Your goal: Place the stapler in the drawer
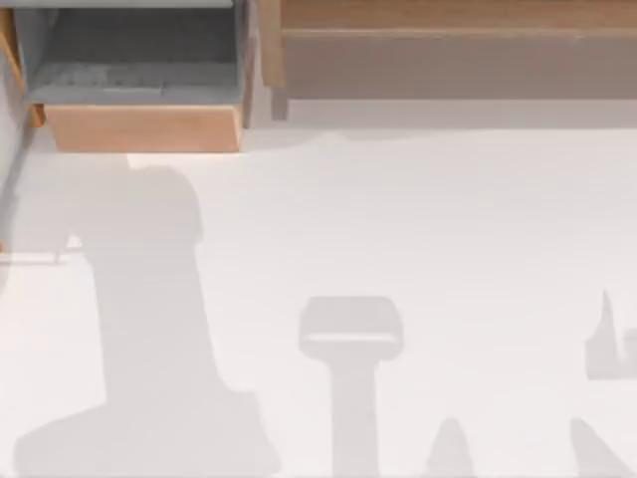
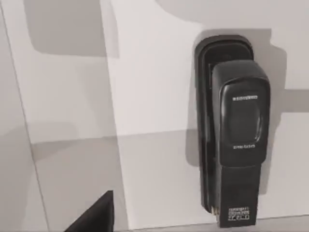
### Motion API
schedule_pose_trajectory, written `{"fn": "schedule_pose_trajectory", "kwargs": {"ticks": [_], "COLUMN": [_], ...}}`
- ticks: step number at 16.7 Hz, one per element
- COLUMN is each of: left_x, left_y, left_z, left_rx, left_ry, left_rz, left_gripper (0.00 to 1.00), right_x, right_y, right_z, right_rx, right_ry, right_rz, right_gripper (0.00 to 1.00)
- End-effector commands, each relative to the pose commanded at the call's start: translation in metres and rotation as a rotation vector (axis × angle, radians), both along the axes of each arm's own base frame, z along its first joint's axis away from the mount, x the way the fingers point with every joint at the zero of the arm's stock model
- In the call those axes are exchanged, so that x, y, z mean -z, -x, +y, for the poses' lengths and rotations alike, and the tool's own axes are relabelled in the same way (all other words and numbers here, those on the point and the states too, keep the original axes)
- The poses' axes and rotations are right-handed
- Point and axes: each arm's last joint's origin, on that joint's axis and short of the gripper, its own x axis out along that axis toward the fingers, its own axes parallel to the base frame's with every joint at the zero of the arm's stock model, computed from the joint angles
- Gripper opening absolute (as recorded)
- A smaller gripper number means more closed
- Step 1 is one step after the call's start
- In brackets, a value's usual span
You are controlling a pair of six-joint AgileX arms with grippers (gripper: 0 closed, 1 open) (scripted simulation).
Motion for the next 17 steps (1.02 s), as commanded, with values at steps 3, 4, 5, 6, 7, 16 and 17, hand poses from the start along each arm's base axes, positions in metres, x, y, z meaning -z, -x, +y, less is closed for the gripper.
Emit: {"fn": "schedule_pose_trajectory", "kwargs": {"ticks": [3, 4, 5, 6, 7, 16, 17], "left_x": [-0.034, -0.044, -0.051, -0.057, -0.061, -0.019, -0.007], "left_y": [0.012, 0.016, 0.021, 0.026, 0.032, 0.102, 0.112], "left_z": [0.018, 0.027, 0.037, 0.048, 0.061, 0.157, 0.162], "left_rx": [0.085, 0.116, 0.147, 0.180, 0.213, 0.533, 0.569], "left_ry": [-0.030, -0.051, -0.078, -0.110, -0.149, -0.643, -0.699], "left_rz": [-0.137, -0.188, -0.239, -0.290, -0.338, -0.588, -0.597], "left_gripper": [1.00, 1.00, 1.00, 1.00, 1.00, 1.00, 1.00], "right_x": [0.000, 0.000, 0.000, 0.000, 0.000, 0.000, 0.000], "right_y": [0.000, 0.000, 0.000, 0.000, 0.000, 0.000, 0.000], "right_z": [0.000, 0.000, 0.000, 0.000, 0.000, 0.000, 0.000], "right_rx": [0.000, 0.000, 0.000, 0.000, 0.000, 0.000, 0.000], "right_ry": [0.000, 0.000, 0.000, 0.000, 0.000, 0.000, 0.000], "right_rz": [0.000, 0.000, 0.000, 0.000, 0.000, 0.000, 0.000], "right_gripper": [1.00, 1.00, 1.00, 1.00, 1.00, 1.00, 1.00]}}
